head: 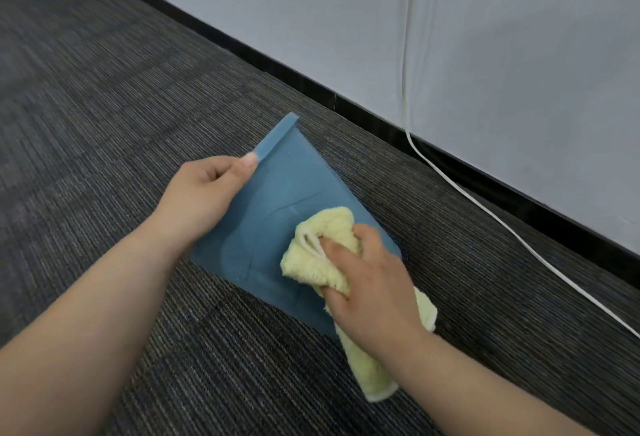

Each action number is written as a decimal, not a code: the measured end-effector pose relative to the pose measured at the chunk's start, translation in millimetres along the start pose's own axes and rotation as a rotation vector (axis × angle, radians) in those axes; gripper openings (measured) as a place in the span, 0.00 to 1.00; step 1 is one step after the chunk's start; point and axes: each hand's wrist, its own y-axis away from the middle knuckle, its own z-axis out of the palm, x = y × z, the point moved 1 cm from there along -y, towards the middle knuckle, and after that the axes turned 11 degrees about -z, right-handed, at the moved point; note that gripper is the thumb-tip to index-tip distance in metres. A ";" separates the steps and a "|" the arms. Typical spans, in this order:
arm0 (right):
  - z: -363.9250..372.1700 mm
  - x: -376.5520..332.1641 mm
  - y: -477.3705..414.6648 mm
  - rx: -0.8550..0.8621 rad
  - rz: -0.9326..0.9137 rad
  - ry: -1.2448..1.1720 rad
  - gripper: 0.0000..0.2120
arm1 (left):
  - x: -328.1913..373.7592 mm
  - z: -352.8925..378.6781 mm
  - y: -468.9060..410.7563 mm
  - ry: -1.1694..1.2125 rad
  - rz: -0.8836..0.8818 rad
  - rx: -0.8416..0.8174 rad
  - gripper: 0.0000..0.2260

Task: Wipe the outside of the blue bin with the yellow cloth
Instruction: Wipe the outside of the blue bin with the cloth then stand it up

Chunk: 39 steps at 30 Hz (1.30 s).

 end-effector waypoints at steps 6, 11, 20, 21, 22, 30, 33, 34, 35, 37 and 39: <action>0.5 13.3 2.2 0.075 0.054 -0.091 0.23 | -4.2 1.5 3.0 -0.024 0.035 0.060 0.14; -22.5 32.1 -22.5 0.280 0.231 -0.223 0.20 | -8.5 0.6 19.4 -0.031 0.141 -0.057 0.14; -31.5 -13.3 -40.1 0.214 -0.138 -0.026 0.20 | -9.4 3.3 21.7 0.001 0.187 -0.090 0.13; -33.8 -10.9 -43.0 0.197 -0.133 -0.017 0.19 | -8.6 3.5 21.6 0.003 0.183 -0.088 0.13; -36.8 -4.7 -46.7 0.187 -0.088 -0.023 0.20 | -8.1 4.2 21.2 -0.006 0.187 -0.081 0.13; -21.7 -20.8 -33.6 0.203 -0.081 0.045 0.21 | -10.3 4.2 15.3 -0.011 0.190 -0.032 0.07; -17.8 -12.5 -31.0 0.123 -0.091 0.034 0.21 | -14.8 -2.2 13.1 0.041 0.157 -0.008 0.11; -19.6 0.3 -34.2 0.132 0.002 0.007 0.20 | -16.5 -3.1 13.0 0.040 0.154 -0.018 0.09; -21.5 16.0 -35.9 0.139 0.129 -0.026 0.20 | -17.5 -3.7 14.1 0.030 0.149 -0.030 0.08; -22.4 40.1 -35.0 0.179 0.305 -0.051 0.17 | -19.4 -3.9 16.9 0.018 0.153 -0.036 0.07; -17.4 38.9 -33.2 0.209 0.285 -0.014 0.18 | -20.5 -5.4 15.6 0.019 0.153 -0.029 0.06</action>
